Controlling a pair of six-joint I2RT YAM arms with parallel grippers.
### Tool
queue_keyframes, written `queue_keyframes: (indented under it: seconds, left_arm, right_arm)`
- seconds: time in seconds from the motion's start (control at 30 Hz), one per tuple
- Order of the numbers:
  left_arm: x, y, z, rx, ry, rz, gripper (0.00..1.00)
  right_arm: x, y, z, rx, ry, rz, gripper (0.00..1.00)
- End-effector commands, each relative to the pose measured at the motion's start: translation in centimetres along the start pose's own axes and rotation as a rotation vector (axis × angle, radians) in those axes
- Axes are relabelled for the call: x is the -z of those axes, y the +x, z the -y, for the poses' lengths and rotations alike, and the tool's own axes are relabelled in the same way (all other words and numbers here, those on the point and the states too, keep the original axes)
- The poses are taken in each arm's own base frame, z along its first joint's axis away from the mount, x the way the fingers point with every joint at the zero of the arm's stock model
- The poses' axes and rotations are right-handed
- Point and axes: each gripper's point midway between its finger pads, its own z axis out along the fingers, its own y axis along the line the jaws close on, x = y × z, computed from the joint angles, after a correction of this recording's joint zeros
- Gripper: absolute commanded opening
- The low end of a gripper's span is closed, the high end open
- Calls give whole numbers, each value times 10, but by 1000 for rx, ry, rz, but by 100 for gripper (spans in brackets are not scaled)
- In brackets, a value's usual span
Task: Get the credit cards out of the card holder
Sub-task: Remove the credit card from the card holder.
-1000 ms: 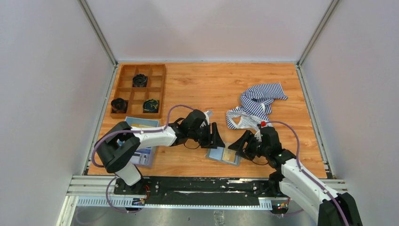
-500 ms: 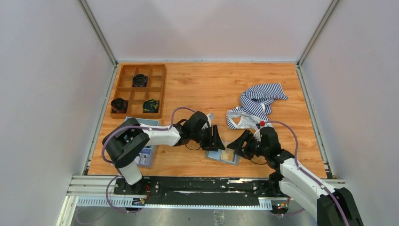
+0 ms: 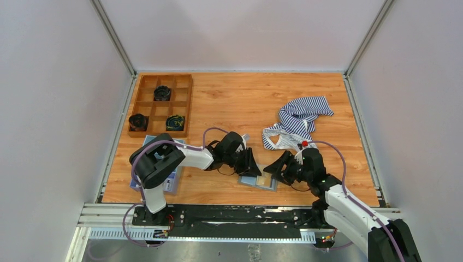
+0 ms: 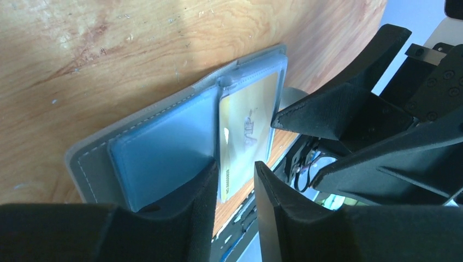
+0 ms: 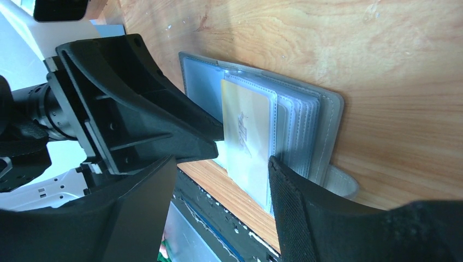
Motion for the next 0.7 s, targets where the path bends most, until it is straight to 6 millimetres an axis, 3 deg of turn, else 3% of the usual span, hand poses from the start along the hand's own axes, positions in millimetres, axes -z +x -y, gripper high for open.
queue_keyframes:
  seconds: [0.0, 0.13, 0.33, 0.67]
  left_arm:
    - [-6, 5, 2, 13, 47, -13, 34]
    - [-4, 4, 3, 14, 52, -2, 24]
    - [-4, 2, 8, 15, 73, 4, 0]
    - [-8, 1, 15, 24, 106, -4, 10]
  right_arm:
    - [0, 15, 27, -25, 86, -35, 67]
    - [0, 16, 27, -23, 86, -36, 67]
    - [0, 16, 30, -27, 92, -35, 67]
    - [0, 18, 32, -28, 97, -40, 67]
